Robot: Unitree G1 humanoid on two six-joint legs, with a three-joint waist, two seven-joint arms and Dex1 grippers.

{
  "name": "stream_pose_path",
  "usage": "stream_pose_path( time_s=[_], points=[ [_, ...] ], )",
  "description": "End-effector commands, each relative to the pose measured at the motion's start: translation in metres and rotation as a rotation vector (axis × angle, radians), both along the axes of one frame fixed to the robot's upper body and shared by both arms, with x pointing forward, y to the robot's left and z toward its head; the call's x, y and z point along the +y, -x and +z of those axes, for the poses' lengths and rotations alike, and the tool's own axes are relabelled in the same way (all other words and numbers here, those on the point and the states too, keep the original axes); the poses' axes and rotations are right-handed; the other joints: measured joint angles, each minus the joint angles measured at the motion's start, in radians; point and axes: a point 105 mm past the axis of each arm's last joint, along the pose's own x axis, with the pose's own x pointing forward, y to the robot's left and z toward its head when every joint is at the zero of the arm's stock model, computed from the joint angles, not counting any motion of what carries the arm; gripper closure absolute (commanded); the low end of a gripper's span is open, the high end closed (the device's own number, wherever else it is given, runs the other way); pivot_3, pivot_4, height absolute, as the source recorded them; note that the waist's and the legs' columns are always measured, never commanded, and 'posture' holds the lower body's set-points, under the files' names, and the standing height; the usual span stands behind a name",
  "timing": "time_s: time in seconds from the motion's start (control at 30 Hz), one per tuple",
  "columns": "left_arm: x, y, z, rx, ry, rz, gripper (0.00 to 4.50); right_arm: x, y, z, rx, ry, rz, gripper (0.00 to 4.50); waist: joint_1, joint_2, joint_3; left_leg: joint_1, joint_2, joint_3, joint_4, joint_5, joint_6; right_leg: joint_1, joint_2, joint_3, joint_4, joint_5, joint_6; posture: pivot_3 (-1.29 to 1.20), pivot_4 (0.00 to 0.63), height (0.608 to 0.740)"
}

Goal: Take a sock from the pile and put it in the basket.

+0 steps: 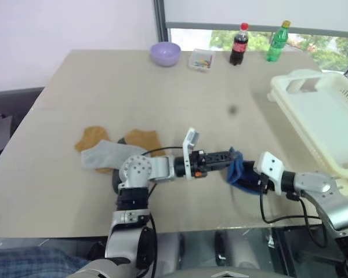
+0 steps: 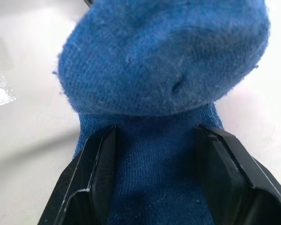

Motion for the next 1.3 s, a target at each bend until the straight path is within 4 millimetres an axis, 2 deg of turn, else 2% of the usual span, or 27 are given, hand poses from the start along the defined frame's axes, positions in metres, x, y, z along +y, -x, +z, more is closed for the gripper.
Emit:
stream_pose_path(
  time_s=[0.03, 0.13, 0.47, 0.53, 0.57, 0.6, 0.67, 0.8, 0.9, 1.13, 1.3],
  points=[
    [-0.006, 0.002, 0.009, -0.033, 0.042, -0.034, 0.04, -0.01, 0.003, 0.006, -0.014, 0.014, -0.045, 1.82, 0.002, 0.0, 0.0, -0.003, -0.001, -0.001, 0.0, 0.0, 0.0, -0.002, 0.0, 0.0, 0.0, 0.0, 0.0, 0.0, 0.15, 0.735],
    [-0.008, 0.001, 0.008, -0.033, 0.048, -0.043, 0.04, -0.014, 0.007, 0.014, -0.018, 0.024, -0.064, 1.82, 0.003, 0.001, 0.001, -0.012, -0.003, -0.001, 0.0, 0.003, -0.004, -0.01, -0.002, 0.0, 0.0, 0.005, 0.0, 0.0, 0.15, 0.735],
    [-0.022, 0.001, 0.012, -0.048, 0.086, -0.098, 0.04, -0.029, 0.013, 0.032, -0.074, 0.057, -0.122, 1.82, 0.003, 0.002, 0.003, -0.013, -0.003, -0.001, 0.0, 0.001, 0.0, -0.012, -0.001, 0.0, 0.0, 0.003, 0.003, 0.0, 0.15, 0.735],
    [-0.024, 0.001, 0.014, -0.052, 0.102, -0.108, 0.0, -0.031, 0.013, 0.035, -0.093, 0.05, -0.135, 1.3, 0.002, 0.002, 0.003, -0.013, -0.003, -0.001, 0.0, 0.001, 0.0, -0.012, -0.001, 0.0, 0.0, 0.003, 0.003, 0.0, 0.15, 0.735],
    [-0.025, 0.002, 0.016, -0.056, 0.113, -0.114, 0.0, -0.033, 0.014, 0.035, -0.096, 0.05, -0.143, 1.26, 0.0, 0.002, 0.003, -0.013, -0.003, -0.001, 0.0, 0.001, 0.0, -0.012, -0.001, 0.0, 0.0, 0.003, 0.003, 0.0, 0.15, 0.735],
    [-0.026, 0.002, 0.018, -0.062, 0.12, -0.122, 0.0, -0.034, 0.015, 0.036, -0.093, 0.042, -0.152, 0.58, 0.001, 0.002, 0.003, -0.013, -0.003, 0.0, 0.0, 0.001, 0.0, -0.012, -0.001, 0.0, 0.0, 0.003, 0.003, 0.0, 0.15, 0.735],
    [-0.026, 0.003, 0.021, -0.071, 0.133, -0.136, 0.0, -0.038, 0.018, 0.042, -0.082, 0.008, -0.186, 0.04, 0.002, 0.003, 0.003, -0.013, -0.003, -0.001, 0.0, 0.001, 0.0, -0.012, -0.001, 0.0, 0.0, 0.003, 0.003, 0.0, 0.15, 0.735],
    [-0.031, 0.003, 0.022, -0.074, 0.132, -0.159, 0.0, -0.051, 0.024, 0.053, -0.077, -0.014, -0.231, 0.04, 0.002, 0.004, 0.004, -0.013, -0.003, 0.0, 0.0, 0.001, 0.0, -0.012, -0.001, 0.001, 0.0, 0.003, 0.003, 0.0, 0.15, 0.735],
    [-0.041, 0.005, 0.015, -0.07, 0.105, -0.192, 0.0, -0.058, 0.025, 0.064, -0.08, -0.126, -0.303, 0.04, 0.005, 0.004, 0.004, -0.013, -0.004, 0.0, 0.0, 0.0, 0.0, -0.012, -0.001, 0.0, 0.0, 0.003, 0.003, 0.0, 0.15, 0.735],
    [-0.052, 0.005, 0.003, -0.044, 0.086, -0.219, 0.0, -0.055, 0.032, 0.066, -0.014, -0.238, -0.344, 0.04, 0.001, 0.004, 0.004, -0.013, -0.003, 0.0, 0.0, 0.0, 0.001, -0.012, 0.0, 0.001, 0.001, 0.003, 0.003, 0.0, 0.15, 0.735],
    [-0.054, 0.005, -0.003, -0.041, 0.072, -0.231, 0.0, -0.044, 0.025, 0.063, 0.04, -0.368, -0.387, 0.04, 0.0, 0.005, 0.004, -0.012, -0.003, 0.001, 0.0, 0.001, 0.001, -0.012, 0.0, 0.002, 0.002, 0.003, 0.003, 0.0, 0.15, 0.735]
  ],
)
